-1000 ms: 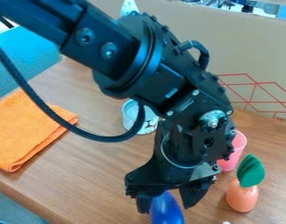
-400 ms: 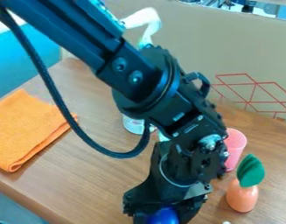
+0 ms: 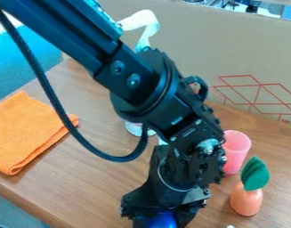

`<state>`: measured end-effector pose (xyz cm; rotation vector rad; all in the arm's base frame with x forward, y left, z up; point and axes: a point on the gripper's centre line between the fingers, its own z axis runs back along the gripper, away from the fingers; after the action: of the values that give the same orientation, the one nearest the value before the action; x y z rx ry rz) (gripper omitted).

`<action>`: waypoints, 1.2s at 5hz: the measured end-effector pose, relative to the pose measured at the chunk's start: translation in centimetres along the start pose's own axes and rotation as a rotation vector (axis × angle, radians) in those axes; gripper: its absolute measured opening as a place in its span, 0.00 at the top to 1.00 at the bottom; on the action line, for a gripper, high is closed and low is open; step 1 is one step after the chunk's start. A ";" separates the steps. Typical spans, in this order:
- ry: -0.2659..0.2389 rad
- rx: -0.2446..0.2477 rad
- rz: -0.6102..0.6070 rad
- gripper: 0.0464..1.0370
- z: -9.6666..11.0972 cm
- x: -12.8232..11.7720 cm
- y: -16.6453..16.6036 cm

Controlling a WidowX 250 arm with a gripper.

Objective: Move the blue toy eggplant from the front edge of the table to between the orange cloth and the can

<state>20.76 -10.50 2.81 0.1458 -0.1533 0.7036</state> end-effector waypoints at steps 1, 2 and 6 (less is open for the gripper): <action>-0.028 -0.076 -0.029 0.21 2.1 1.3 0.7; -0.009 -0.268 -0.256 0.21 4.5 4.7 3.4; 0.199 -0.459 -1.004 0.21 5.0 21.7 8.7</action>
<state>30.96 8.79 12.46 -0.2814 -0.0326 -0.3280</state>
